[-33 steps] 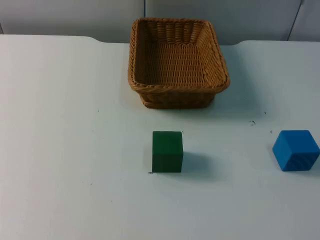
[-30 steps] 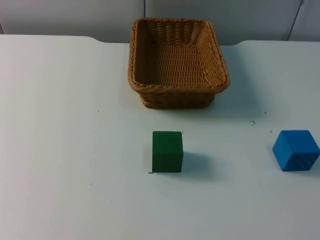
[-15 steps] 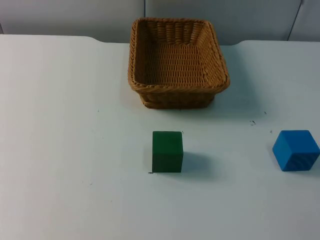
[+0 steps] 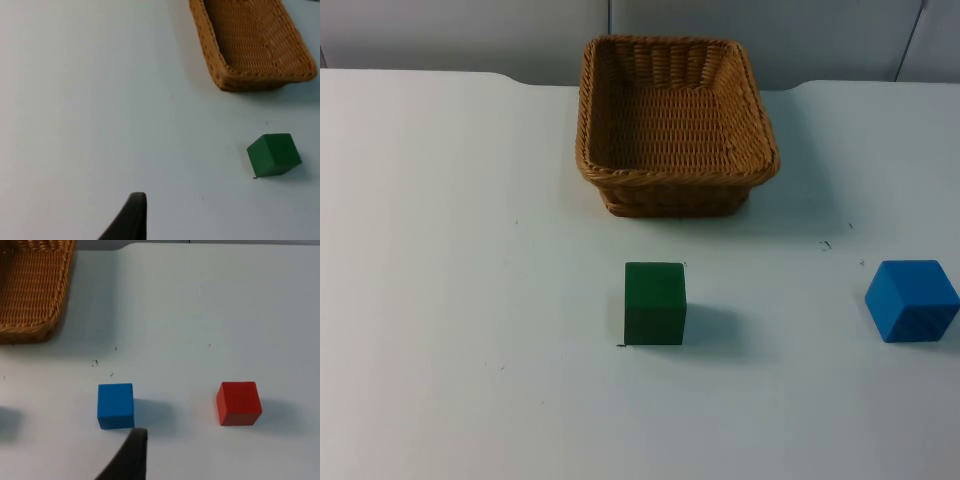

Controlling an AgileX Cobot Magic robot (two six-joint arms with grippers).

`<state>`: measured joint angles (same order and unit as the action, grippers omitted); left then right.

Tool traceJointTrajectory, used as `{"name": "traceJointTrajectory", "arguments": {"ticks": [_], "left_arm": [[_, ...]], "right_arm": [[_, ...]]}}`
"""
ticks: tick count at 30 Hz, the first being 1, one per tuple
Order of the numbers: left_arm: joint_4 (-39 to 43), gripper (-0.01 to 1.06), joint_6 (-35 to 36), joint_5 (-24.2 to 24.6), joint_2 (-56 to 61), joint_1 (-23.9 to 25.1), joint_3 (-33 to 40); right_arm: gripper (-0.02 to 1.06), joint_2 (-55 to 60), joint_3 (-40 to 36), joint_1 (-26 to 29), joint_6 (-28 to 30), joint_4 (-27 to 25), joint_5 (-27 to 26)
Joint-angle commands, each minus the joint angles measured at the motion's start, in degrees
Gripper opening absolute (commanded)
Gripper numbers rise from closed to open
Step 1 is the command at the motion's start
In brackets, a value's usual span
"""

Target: Pick up the basket with the left hand and place the blue cube into the basket with the right hand.

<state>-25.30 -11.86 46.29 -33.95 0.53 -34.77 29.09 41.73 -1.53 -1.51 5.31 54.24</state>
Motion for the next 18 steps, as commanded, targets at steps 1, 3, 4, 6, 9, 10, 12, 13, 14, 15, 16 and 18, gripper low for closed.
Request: {"name": "traceJointTrajectory", "arguments": {"ticks": [1,3,4,6,9,10,12,13,14,15,16,18], "left_arm": [[-3.02,1.05,-3.47,-3.09,-4.47,-0.08,-2.18],[-3.68,1.05,-4.51,-3.75,-6.46,-0.08,-3.19],[-4.15,1.05,-5.61,-4.1,-8.88,-0.08,-4.51],[-5.25,1.05,-8.67,-4.13,-14.77,-0.08,-7.88],[-6.45,1.05,-10.62,-4.24,-19.82,-0.08,-10.76],[-7.25,1.05,-11.58,-4.27,-21.83,-0.08,-12.12],[-8.49,1.05,-13.03,-4.38,-24.14,-0.08,-13.23],[-9.33,1.05,-14.12,-4.49,-26.44,-0.08,-14.55],[-10.28,1.05,-15.07,-4.75,-28.69,-0.08,-15.8],[-10.52,1.05,-15.75,-5.33,-31.72,-0.08,-17.45],[-10.52,1.05,-15.75,-5.33,-31.72,-0.08,-17.45],[-10.52,1.05,-16.19,-5.58,-36.16,-0.08,-20.1]], "right_arm": [[1.04,1.78,0.49,0.38,0.42,0.19,-1.79],[1.04,2.87,0.49,0.38,0.42,0.05,-2.2],[1.04,4.01,0.49,0.38,0.42,-0.23,-2.85],[1.04,7.11,0.58,0.38,0.42,-1.27,-4.31],[1.04,9.98,0.58,0.38,0.42,-1.55,-5.3],[1.04,11.68,0.58,0.38,0.42,-1.55,-5.85],[1.04,13.43,0.58,0.38,0.42,-1.67,-6.42],[1.04,15.17,0.58,0.38,0.42,-1.95,-6.87],[1.04,16.69,0.58,0.38,0.42,-2.52,-7.61],[1.04,19.4,0.58,0.38,0.42,-2.9,-8.88],[1.04,19.4,0.58,0.38,0.42,-2.9,-8.88],[1.04,22.55,0.58,0.38,0.69,-3.85,-10.22]]}}
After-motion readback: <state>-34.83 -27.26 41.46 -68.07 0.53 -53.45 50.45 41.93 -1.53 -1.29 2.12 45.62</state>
